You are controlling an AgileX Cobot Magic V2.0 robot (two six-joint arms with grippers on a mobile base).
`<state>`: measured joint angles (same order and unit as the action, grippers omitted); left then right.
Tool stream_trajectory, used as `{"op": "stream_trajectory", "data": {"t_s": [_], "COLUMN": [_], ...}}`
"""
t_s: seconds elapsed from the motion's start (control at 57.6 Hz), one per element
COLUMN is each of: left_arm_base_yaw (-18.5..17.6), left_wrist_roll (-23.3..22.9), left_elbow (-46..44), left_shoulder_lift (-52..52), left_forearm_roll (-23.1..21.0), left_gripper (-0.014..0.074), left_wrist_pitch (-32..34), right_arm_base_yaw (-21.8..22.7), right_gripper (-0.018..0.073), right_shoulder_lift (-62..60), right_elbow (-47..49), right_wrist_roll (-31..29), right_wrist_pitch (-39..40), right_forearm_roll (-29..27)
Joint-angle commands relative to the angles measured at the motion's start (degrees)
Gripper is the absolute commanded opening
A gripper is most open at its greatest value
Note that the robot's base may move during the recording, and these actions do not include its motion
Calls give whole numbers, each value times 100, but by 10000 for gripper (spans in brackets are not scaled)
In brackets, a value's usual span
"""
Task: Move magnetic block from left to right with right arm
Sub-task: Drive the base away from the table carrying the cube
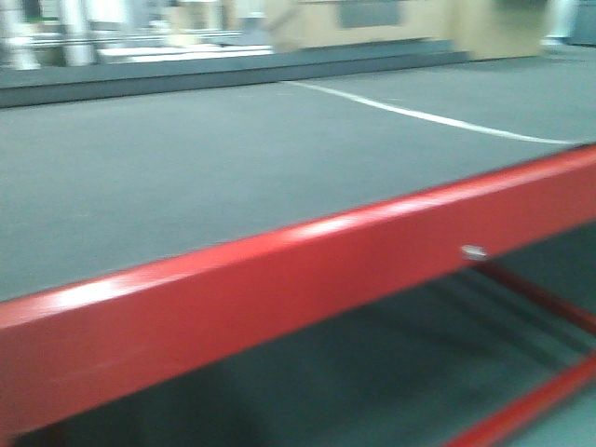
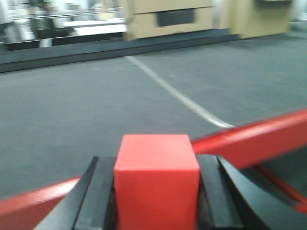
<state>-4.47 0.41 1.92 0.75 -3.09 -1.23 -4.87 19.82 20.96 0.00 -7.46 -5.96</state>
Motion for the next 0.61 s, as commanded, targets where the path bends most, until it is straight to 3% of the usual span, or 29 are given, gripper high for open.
{"op": "stream_trajectory", "data": {"t_s": [0.0, 0.591], "left_arm_base_yaw": [15, 15], "left_wrist_roll": [-41, -41], "left_elbow": [49, 49], "left_shoulder_lift": [55, 55], "left_forearm_roll": [-15, -15], "left_gripper": [-126, -126], "left_wrist_pitch": [447, 447], "right_arm_base_yaw": [26, 26], "right_gripper": [266, 266], "right_shoulder_lift": [23, 23], "right_elbow": [175, 175], "right_wrist_roll": [-52, -52], "right_wrist_pitch": [525, 525], "right_forearm_roll": [-17, -17]}}
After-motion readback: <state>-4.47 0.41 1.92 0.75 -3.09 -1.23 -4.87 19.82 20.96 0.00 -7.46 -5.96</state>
